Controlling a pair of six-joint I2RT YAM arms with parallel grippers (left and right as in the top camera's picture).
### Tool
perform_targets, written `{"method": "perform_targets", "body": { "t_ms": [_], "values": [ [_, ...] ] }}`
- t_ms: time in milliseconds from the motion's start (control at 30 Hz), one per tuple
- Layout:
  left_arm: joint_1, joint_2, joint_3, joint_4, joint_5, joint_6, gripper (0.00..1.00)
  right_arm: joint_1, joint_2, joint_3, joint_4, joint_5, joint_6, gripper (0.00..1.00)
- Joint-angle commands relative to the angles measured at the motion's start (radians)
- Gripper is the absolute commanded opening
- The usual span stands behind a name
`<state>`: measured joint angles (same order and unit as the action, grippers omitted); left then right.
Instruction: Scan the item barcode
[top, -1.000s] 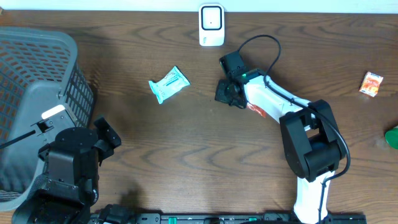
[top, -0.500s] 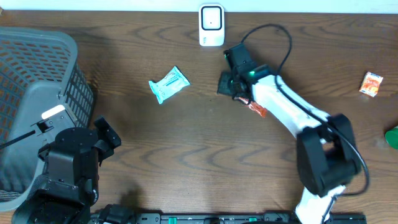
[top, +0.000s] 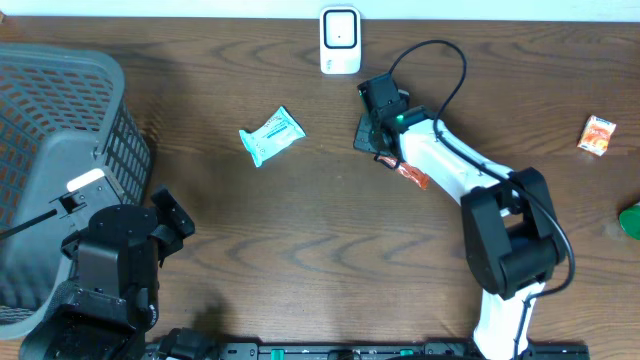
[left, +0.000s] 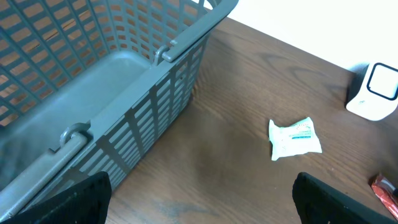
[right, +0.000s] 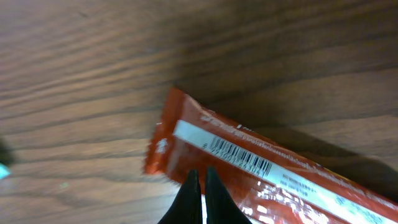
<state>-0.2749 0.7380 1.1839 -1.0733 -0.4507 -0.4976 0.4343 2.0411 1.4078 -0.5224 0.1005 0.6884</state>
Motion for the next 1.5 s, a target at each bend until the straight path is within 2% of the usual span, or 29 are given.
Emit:
{"method": "perform_targets", "body": {
  "t_ms": [0, 367, 600, 700, 833, 1100, 1333, 1467],
  "values": [
    [0.005, -0.001, -0.002, 0.0, -0.013, -0.002, 0.93, 0.0, 0.03, 0.002, 0.0, 0.02, 0.014, 0.01],
    [0.005, -0.001, -0.002, 0.0, -0.013, -0.002, 0.93, 0.019, 0.031, 0.002, -0.05, -0.006, 0.013, 0.01],
    [0.005, -0.001, -0.002, 0.0, -0.013, -0.002, 0.93, 0.025, 0.03, 0.002, -0.156, -0.136, 0.008, 0.01],
    [0.005, -0.001, -0.002, 0.0, -0.013, -0.002, 0.93, 0.023, 0.03, 0.002, -0.264, -0.083, 0.026, 0.01],
    [0.005, -0.001, -0.002, 0.0, -0.013, -0.002, 0.93, 0.024, 0.03, 0.002, -0.38, 0.083, 0.107, 0.01],
    [0.005, -0.001, -0.002, 0.0, -0.013, -0.002, 0.93, -0.004, 0.03, 0.002, -0.373, 0.367, 0.203, 0.01],
    [0.005, -0.001, -0.002, 0.0, -0.013, -0.002, 0.93, -0.035, 0.025, 0.013, -0.308, 0.389, 0.192, 0.02],
    [0.005, -0.001, -0.002, 0.0, -0.013, -0.002, 0.93, -0.068, 0.008, 0.081, -0.37, 0.361, 0.186, 0.06]
  ]
}}
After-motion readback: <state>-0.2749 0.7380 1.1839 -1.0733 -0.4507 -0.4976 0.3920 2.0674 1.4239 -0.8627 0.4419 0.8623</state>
